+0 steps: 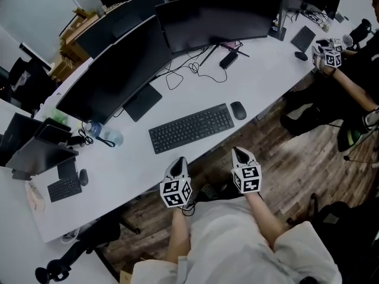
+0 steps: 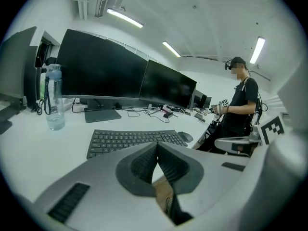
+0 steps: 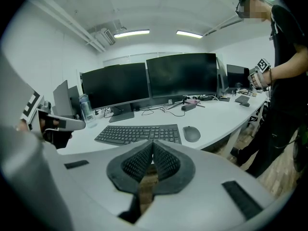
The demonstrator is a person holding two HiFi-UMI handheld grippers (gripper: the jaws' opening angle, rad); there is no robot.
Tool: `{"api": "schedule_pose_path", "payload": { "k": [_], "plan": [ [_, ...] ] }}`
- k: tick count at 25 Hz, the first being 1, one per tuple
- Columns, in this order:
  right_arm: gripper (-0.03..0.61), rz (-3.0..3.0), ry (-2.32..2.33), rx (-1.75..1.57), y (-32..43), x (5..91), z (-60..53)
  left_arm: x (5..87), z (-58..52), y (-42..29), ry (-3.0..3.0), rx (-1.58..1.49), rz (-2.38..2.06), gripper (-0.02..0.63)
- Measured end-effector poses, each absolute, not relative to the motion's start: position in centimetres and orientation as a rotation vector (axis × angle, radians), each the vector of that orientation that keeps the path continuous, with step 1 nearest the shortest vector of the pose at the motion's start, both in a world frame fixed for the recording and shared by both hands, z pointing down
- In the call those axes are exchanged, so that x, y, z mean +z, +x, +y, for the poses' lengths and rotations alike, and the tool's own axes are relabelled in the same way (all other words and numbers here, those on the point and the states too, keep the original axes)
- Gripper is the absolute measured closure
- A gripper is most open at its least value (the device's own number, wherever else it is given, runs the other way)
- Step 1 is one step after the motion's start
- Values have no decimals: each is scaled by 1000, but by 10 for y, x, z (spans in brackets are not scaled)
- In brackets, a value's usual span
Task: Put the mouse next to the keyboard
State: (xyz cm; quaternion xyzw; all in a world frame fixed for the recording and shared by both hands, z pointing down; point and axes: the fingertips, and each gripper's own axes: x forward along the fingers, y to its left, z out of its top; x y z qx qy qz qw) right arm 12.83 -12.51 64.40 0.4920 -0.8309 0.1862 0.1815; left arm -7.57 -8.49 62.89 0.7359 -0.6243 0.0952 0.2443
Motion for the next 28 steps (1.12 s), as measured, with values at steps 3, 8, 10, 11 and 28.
{"api": "schedule_pose_path", "payload": {
  "k": [3,8,10,11,28],
  "plan": [
    [575,-2361,1370,506,125,642,-126,631,-83,-78,2004,244,-1703,591],
    [575,-2368,1351,503,121,642,-128,629,-86,-79,2012,238,-1713,591],
    [575,-2369,1352,507,120,642,-128,628,-86,-80,2019,240,-1717,591],
    [575,-2370,1352,509,119,643,-128,628,-85,-80,2022,241,-1719,591],
    [575,-2369,1352,524,117,646,-125,623,-85,-97,2005,216,-1801,591]
  ]
}}
